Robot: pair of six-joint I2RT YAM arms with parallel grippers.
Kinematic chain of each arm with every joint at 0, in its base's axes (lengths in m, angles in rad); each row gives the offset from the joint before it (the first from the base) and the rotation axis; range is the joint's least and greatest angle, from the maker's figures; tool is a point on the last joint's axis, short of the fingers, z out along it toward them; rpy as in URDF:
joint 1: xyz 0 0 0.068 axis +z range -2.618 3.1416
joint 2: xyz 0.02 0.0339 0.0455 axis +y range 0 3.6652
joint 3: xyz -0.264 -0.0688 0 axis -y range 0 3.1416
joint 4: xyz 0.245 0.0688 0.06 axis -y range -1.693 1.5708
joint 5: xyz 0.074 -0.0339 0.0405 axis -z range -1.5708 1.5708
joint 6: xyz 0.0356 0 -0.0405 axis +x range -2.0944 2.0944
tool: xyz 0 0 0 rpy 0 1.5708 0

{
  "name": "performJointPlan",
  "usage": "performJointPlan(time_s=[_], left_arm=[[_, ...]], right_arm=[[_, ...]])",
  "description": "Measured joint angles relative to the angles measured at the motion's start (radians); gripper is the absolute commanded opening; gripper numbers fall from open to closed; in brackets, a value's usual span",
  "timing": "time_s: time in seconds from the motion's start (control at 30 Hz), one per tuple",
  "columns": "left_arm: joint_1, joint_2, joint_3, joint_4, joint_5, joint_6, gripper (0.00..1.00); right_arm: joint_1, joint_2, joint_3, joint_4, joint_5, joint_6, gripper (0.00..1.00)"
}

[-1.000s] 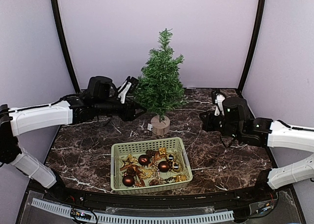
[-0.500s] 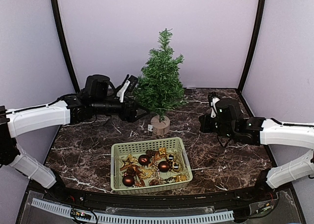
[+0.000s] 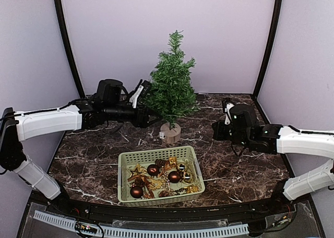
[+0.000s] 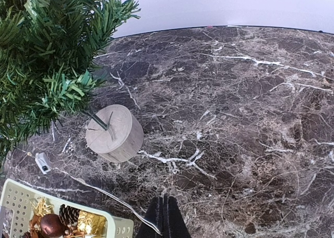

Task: Decorate the small christmas tree
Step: Wrap the side of the string light in the gap of the branches.

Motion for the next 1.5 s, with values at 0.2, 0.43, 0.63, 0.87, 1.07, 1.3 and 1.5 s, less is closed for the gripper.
performJointPlan(time_s=[0.2,0.43,0.63,0.87,1.07,1.3,1.5], left_arm=[[0.000,0.018,0.002,0.020,0.003,-0.014,0.24],[-0.001,0.023,0.002,0.024,-0.017,-0.022,0.00],[0.000,0.023,0.000,0.038,-0.036,-0.031,0.00],[-0.001,0.016,-0.010,0.041,-0.066,-0.039,0.00],[-0.001,-0.002,-0.020,0.038,-0.117,-0.041,0.00],[-0.001,-0.023,-0.033,0.026,-0.182,-0.041,0.00],[-0.001,-0.026,-0.036,0.023,-0.207,-0.041,0.00]], right_arm=[[0.000,-0.001,0.000,0.000,-0.001,0.002,0.00],[0.000,-0.028,0.001,-0.005,0.006,0.008,0.00],[-0.001,-0.096,0.009,-0.027,0.040,0.010,0.00],[-0.003,-0.132,0.009,-0.053,0.072,0.026,0.00],[-0.004,-0.132,-0.014,-0.070,0.085,0.051,0.00],[-0.005,-0.136,-0.037,-0.069,0.086,0.056,0.00],[-0.008,-0.082,-0.041,-0.045,0.056,0.055,0.00]])
